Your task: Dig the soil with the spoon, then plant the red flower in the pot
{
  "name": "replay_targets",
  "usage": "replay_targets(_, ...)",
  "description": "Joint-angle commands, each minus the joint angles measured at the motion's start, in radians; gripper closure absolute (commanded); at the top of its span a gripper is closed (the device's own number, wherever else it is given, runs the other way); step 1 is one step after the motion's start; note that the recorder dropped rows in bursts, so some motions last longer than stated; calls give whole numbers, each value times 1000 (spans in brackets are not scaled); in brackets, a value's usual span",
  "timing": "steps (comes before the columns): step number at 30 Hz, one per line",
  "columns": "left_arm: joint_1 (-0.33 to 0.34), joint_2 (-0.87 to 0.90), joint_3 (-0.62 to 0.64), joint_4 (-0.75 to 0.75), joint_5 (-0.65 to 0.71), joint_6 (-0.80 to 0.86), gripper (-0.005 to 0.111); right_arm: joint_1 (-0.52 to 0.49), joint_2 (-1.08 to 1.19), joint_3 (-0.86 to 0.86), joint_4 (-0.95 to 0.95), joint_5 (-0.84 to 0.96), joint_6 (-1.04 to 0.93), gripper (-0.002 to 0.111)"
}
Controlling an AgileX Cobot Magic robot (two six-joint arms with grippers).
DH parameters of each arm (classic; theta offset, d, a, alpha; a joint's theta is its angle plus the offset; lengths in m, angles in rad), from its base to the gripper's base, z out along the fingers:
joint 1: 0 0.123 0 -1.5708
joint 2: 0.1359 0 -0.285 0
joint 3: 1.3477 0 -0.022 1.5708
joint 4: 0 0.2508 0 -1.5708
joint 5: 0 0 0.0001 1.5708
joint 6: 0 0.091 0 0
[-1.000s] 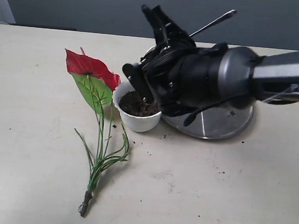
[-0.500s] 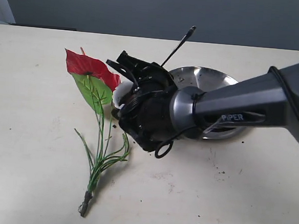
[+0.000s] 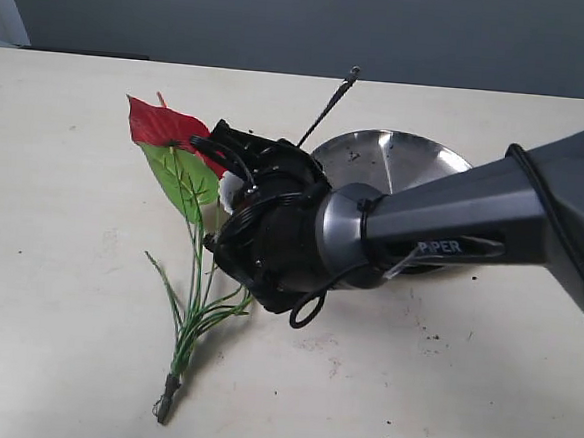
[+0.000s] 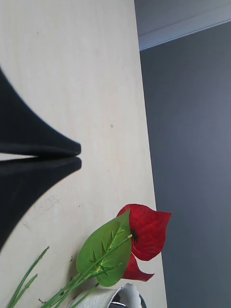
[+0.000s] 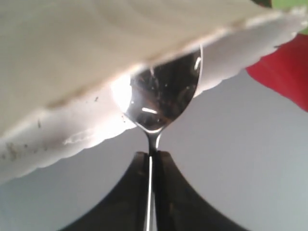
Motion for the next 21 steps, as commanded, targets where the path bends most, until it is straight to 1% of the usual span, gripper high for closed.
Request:
replay_targets(1,-3,-5,0,6,1,-4,106,-26,-1,-3,-52,97,-25,109)
replay_targets(7,-3,-5,0,6,1,-4,106,-78,-11,-3,-46,110,-29,109)
replay_targets(16,-3,-5,0,6,1,-4,106,-55,-11,-3,-38,38,-28,109)
replay_targets(19,-3,-5,0,6,1,-4,106,-35,-11,-3,29,2,-28,109)
replay_targets(21,-3,-5,0,6,1,-4,106,-17,-7,1,119,-46,-39,109)
